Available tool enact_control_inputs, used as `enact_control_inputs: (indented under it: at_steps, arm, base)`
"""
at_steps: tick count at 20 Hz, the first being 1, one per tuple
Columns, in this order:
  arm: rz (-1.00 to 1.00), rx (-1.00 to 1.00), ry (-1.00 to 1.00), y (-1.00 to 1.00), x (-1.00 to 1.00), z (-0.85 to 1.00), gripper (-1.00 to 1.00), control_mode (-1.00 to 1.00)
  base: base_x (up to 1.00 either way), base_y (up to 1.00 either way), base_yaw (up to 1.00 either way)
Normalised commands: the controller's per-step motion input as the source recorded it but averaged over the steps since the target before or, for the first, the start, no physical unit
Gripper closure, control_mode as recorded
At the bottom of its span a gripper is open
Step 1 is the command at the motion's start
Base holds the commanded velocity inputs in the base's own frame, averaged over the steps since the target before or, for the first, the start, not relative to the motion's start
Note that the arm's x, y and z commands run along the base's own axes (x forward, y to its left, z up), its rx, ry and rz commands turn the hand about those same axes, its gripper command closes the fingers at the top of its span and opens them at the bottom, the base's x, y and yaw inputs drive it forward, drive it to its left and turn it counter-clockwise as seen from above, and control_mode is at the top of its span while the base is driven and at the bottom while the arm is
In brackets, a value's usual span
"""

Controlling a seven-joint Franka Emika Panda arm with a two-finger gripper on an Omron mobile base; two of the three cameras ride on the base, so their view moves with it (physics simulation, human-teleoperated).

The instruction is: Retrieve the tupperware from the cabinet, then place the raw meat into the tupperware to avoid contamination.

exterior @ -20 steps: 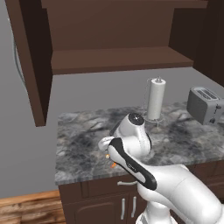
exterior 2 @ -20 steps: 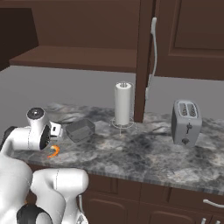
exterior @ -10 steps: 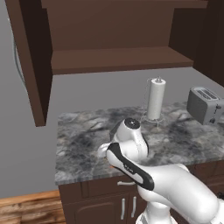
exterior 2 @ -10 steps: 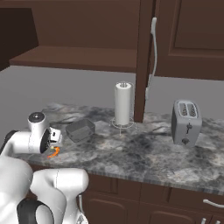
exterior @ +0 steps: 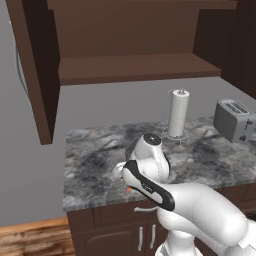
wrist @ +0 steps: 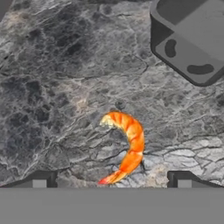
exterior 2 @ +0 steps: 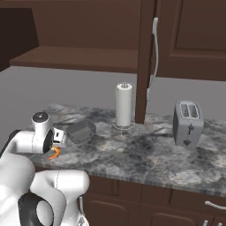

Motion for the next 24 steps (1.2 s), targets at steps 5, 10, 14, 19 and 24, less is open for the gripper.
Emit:
enact_control_inputs:
  at_steps: [5,10,14,19,24]
  arm:
    - [0.00,0.02,0.00,-0.21,0.05,-0.13,-1.00,-1.00]
    - [0.00,-0.05,0.06,0.00,0.00,-0.26,-1.00,-1.00]
    - [0.00,-0.05,0.05,-0.01,0.00,-0.40,-1.00,-1.00]
    - [0.00,0.00,0.01,-0.08,0.04,-0.22,-1.00,-1.00]
    - [0.00,0.00,0.00,-0.09,0.06,-0.19,-1.00,-1.00]
  base:
    - [0.00,0.00,0.00]
    - [0.00,0.00,0.00]
    - [0.00,0.00,0.00]
    - [0.00,0.00,0.00]
    - [0.00,0.00,0.00]
